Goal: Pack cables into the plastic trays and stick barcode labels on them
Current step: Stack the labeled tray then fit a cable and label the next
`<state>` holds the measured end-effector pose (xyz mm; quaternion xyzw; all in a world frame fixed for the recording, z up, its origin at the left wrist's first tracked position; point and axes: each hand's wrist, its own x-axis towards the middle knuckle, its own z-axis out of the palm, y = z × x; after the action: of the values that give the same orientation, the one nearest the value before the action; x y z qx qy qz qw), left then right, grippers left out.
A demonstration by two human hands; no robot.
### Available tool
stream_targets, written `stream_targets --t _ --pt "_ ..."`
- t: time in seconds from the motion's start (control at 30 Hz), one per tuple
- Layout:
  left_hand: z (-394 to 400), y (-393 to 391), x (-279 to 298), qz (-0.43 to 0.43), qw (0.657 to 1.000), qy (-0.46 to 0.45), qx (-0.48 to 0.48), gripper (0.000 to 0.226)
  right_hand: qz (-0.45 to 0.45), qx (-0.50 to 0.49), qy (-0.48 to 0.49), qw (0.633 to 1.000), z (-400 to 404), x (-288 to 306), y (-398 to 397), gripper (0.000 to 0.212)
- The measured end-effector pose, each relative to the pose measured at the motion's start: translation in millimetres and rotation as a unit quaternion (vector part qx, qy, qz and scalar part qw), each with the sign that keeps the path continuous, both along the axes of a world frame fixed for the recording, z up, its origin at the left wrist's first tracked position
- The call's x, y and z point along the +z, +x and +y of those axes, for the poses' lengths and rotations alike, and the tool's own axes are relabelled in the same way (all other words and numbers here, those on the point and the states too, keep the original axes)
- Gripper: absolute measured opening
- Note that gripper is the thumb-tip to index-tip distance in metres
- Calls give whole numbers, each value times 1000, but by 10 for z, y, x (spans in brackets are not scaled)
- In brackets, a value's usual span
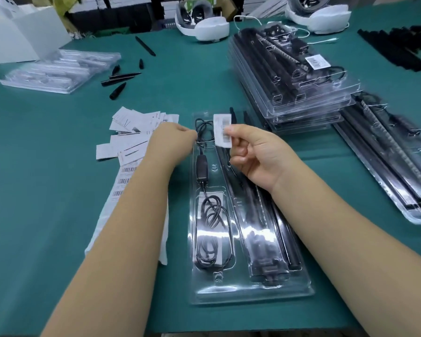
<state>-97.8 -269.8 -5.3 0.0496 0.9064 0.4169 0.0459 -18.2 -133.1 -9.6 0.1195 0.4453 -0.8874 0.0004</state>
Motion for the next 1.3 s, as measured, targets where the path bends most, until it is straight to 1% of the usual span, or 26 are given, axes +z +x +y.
stream_targets --t 0.1,0.17,0.23,0.27,0.33,0.37,0.43,0.47,0.53,0.6,0.67,0.7,0.8,0.93,1.0,1.13,1.2,1.3 --pt "27 30 -125 40 999 -2 31 17 -24 38 68 997 -12 2 -9 39" --pt "38 43 -170 61 998 -24 21 19 -33 61 93 993 -18 9 -16 43" --pt "47 40 -178 63 996 -63 3 29 -46 81 104 990 -1 18 -13 38" --pt "46 31 -171 59 994 -90 -5 37 -49 99 116 987 9 28 4 31" --pt "21 16 -138 45 991 -128 -24 51 -32 154 154 975 31 55 59 10" --pt "2 14 -117 38 990 -131 -34 54 -18 181 166 969 43 66 87 10" --pt "-29 20 -77 20 991 -115 -61 60 8 199 180 963 92 78 132 24" --pt "-41 29 -66 8 992 -101 -77 63 22 187 185 964 114 98 141 23" --pt "-63 55 -58 -15 991 -83 -108 65 45 140 197 969 184 127 130 14" --pt "-95 75 -50 -33 988 -85 -121 66 54 92 211 972 277 150 115 14" --pt "-131 85 -28 -56 985 -89 -137 65 51 69 236 968 370 148 110 7" --pt "-142 86 -14 -66 982 -95 -148 66 46 62 258 963 401 147 111 5" --pt "-142 109 27 -77 972 -133 -177 70 28 31 334 942 425 133 104 9" --pt "-125 143 55 -88 963 -153 -204 70 47 -15 421 906 343 120 64 11" --pt "-131 137 50 -94 962 -139 -215 69 48 -8 452 891 285 117 30 10" --pt "-145 114 33 -121 960 -95 -235 67 39 38 499 865 145 83 -57 7" --pt "-165 96 35 -129 958 -87 -243 68 28 29 515 856 81 35 -77 8" --pt "-204 84 65 -145 951 -79 -263 68 12 12 537 843 38 -22 -89 14"
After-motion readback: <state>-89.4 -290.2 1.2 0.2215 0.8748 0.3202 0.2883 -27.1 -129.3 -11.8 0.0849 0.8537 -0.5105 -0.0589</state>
